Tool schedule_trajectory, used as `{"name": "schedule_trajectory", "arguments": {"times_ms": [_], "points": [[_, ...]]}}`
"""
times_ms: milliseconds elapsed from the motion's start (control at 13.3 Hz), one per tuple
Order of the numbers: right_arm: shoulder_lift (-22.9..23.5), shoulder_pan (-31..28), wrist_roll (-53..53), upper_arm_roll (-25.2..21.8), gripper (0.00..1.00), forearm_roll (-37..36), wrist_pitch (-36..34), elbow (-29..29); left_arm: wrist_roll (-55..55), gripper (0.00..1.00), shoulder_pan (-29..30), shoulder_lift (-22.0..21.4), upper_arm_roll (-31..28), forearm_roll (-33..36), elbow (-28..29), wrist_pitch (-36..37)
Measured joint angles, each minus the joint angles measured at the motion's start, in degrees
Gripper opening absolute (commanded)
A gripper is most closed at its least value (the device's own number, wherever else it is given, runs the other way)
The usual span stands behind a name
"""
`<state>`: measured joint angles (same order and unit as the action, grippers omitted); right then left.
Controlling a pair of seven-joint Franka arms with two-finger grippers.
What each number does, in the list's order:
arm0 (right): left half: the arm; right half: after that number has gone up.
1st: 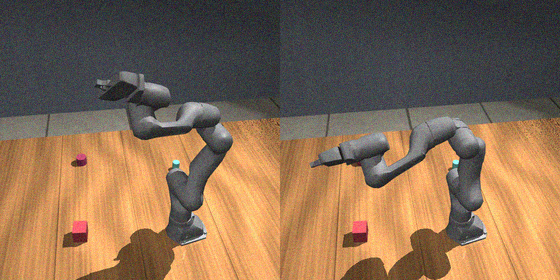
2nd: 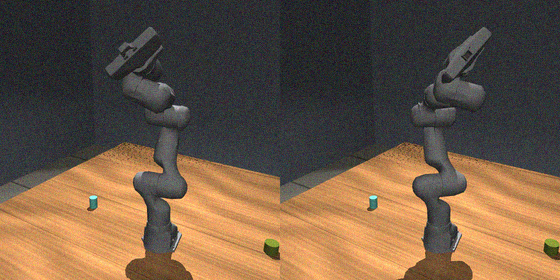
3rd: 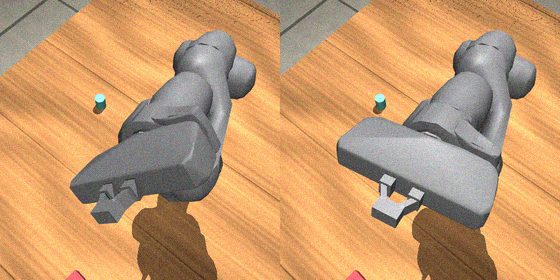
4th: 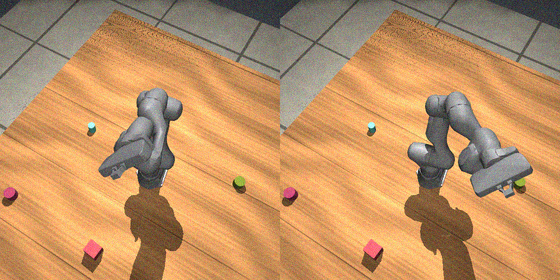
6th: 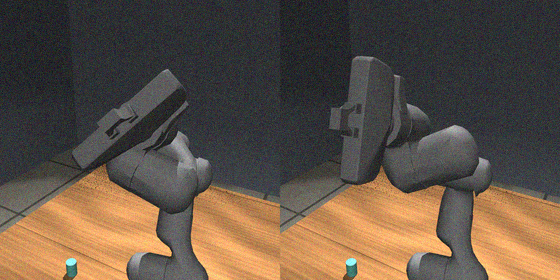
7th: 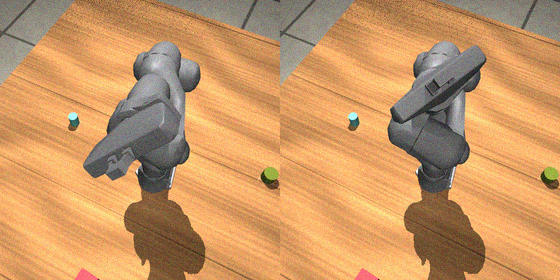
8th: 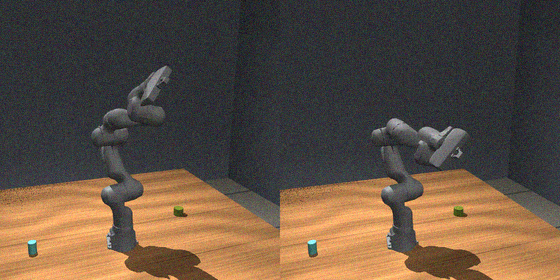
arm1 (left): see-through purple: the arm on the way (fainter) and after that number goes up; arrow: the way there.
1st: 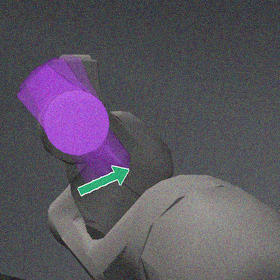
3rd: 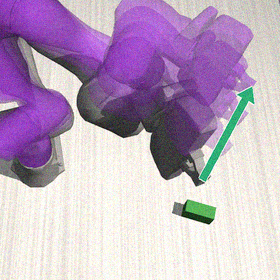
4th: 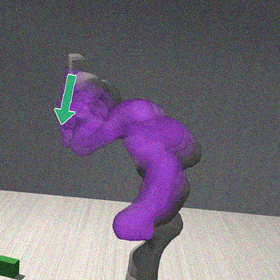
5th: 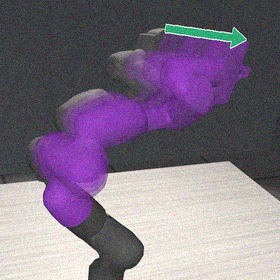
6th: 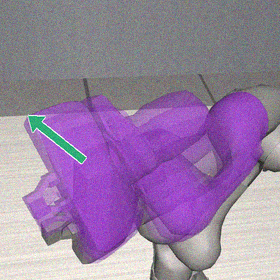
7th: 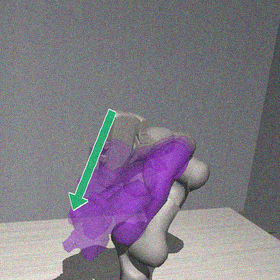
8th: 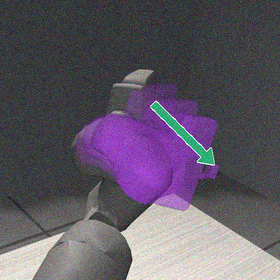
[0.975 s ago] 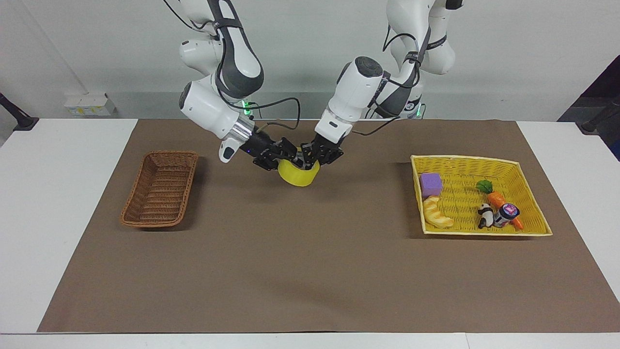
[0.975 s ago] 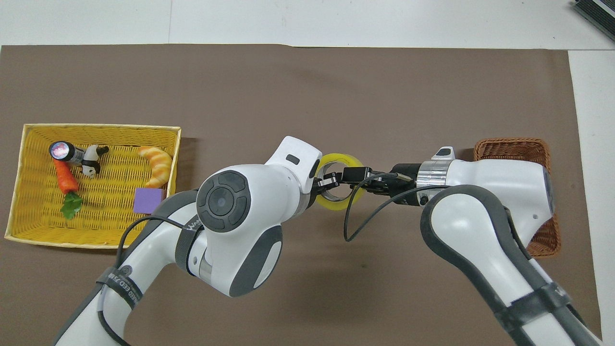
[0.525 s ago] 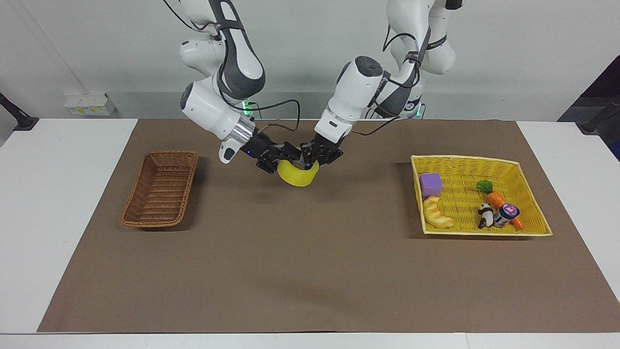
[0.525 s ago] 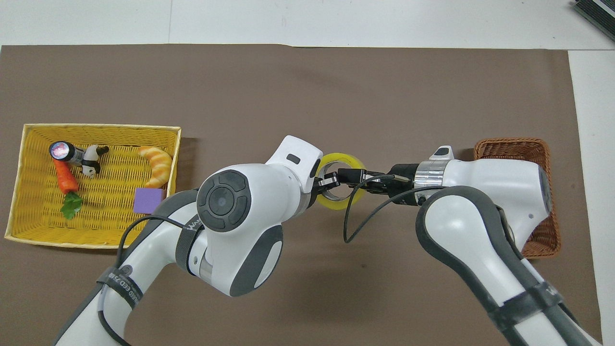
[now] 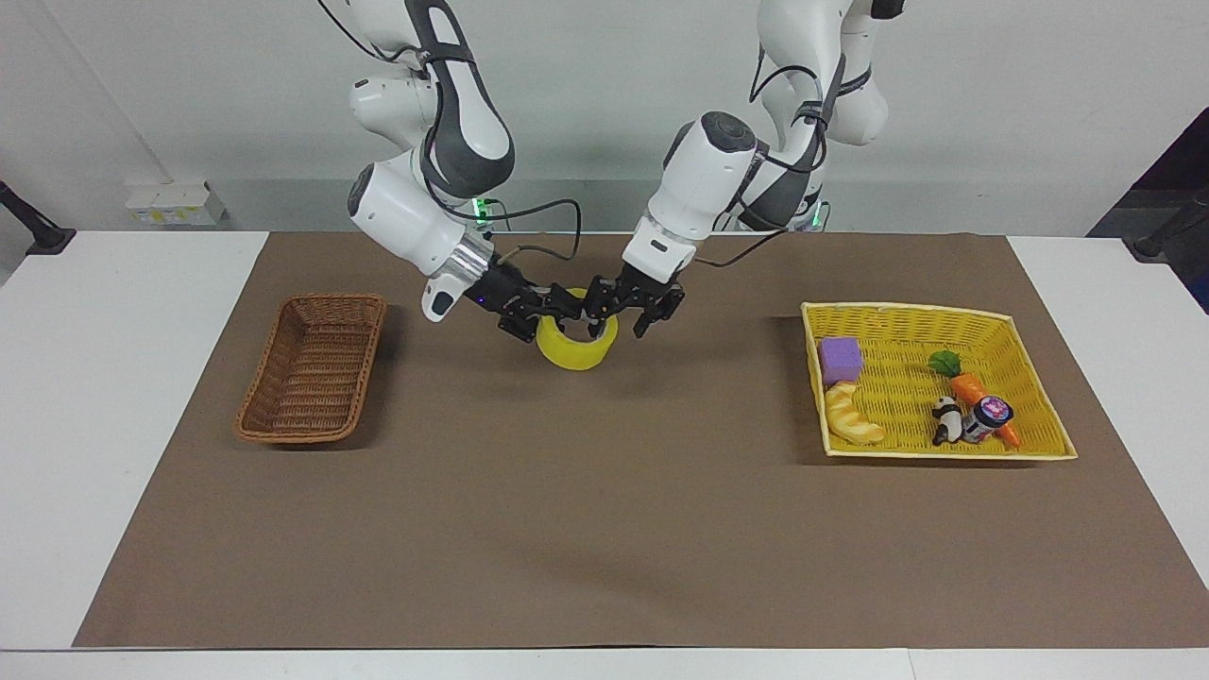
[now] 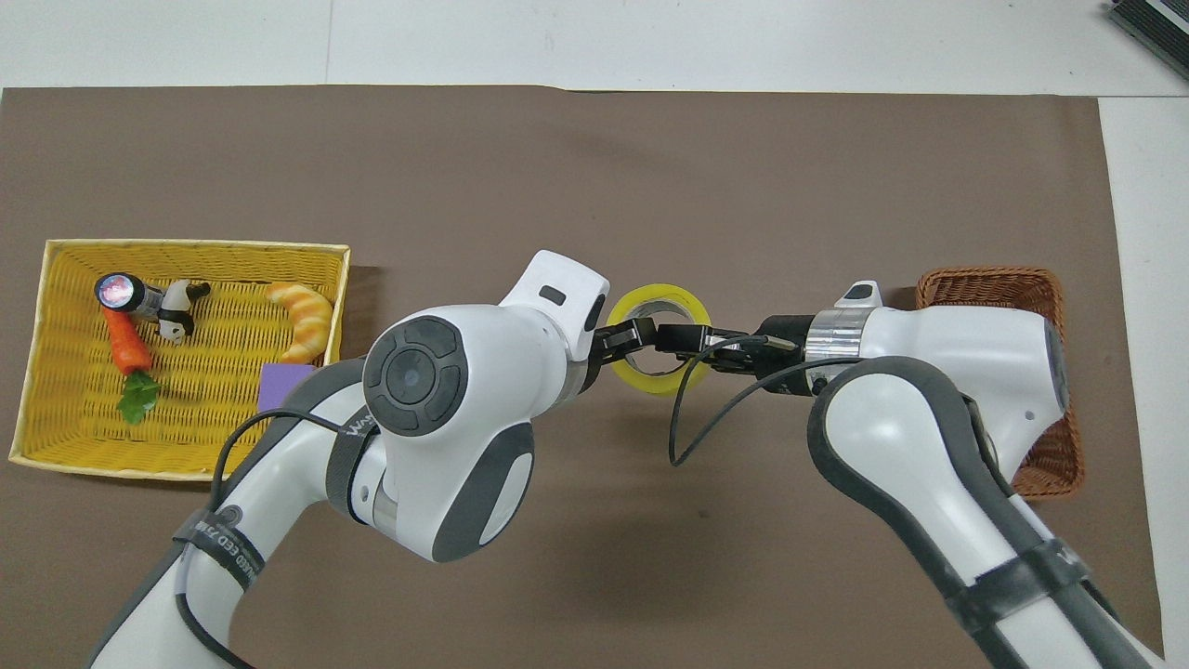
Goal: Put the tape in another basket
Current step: 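Grasp the tape with the right gripper while the left gripper releases it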
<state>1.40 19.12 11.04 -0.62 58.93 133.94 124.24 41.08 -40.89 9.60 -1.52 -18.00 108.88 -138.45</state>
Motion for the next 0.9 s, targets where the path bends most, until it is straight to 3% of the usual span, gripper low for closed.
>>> {"name": "schedule_trajectory", "arguments": {"times_ms": [225,375,600,900], "points": [[0.1,0.0,0.0,0.2,0.00,-1.3,0.0,-0.3,-2.9,1.00,1.3,-0.5,-0.1,0.0,-0.6,1.0],[0.1,-0.1,-2.0,0.3,0.00,-6.1,-1.0,-0.6,-7.1,1.00,2.9,-2.0,-0.1,0.0,-0.8,5.2],[0.3,-2.0,-2.9,-0.1,0.00,-12.7,-4.4,-0.5,-18.3,1.00,10.3,-6.3,-0.6,1.4,-0.9,17.0],[0.7,-2.6,-10.9,-0.1,0.00,-25.0,-5.7,-1.3,-31.1,1.00,20.0,-10.6,-1.0,11.2,-0.9,25.8]]}}
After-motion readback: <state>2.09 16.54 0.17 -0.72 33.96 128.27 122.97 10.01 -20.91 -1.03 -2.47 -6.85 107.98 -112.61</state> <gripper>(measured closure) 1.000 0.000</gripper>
